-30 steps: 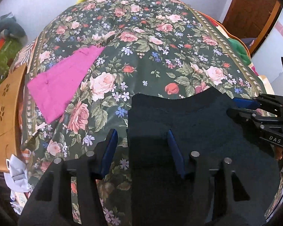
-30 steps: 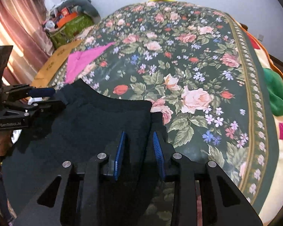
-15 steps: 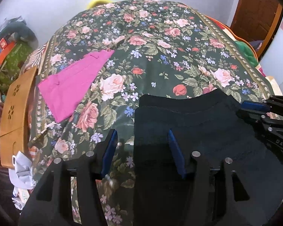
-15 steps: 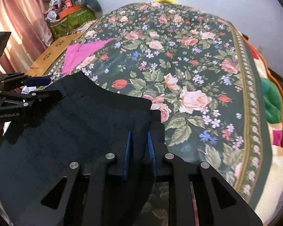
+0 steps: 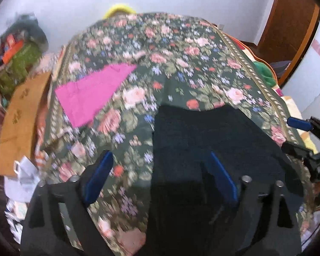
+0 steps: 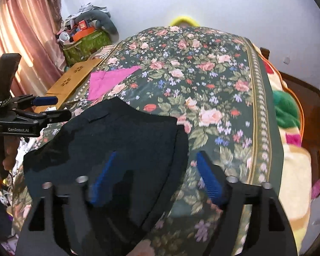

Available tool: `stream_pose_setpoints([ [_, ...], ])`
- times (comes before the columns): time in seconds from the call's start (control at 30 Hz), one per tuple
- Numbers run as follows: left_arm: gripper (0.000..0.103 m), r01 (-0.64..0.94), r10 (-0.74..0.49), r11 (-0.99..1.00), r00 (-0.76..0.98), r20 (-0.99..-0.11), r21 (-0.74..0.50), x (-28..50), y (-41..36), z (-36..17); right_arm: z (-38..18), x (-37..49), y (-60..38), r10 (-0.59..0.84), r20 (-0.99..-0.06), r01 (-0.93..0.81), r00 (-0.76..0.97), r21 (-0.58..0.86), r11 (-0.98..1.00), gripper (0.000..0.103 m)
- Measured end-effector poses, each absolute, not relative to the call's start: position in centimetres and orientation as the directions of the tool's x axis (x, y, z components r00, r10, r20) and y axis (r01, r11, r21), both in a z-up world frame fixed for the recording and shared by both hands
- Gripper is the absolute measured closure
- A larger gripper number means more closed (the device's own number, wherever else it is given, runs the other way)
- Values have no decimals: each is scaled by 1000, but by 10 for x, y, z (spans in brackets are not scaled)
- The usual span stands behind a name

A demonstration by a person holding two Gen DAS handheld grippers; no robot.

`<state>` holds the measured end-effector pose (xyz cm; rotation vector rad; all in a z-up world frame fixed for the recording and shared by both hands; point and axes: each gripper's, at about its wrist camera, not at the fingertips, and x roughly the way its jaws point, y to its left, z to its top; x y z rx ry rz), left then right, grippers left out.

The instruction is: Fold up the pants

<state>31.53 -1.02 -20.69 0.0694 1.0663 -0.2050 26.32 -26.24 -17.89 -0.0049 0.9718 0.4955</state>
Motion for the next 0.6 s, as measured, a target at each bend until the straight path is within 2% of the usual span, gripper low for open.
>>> stream_pose_setpoints([
  [0.2, 10, 147, -200, 976, 312, -929, -161, 317, 1, -242, -207, 260, -265, 416, -832, -370, 367, 280, 886, 23],
  [0.37, 10, 97, -316, 948, 206, -926, -302, 320, 2, -264, -228, 266, -272, 495, -820, -300, 287, 414, 860, 21],
  [0.6, 10, 137, -384, 920, 140, -913, -366, 328, -14, -269, -245, 278, -267, 590, -782, -267, 200, 536, 801, 21],
])
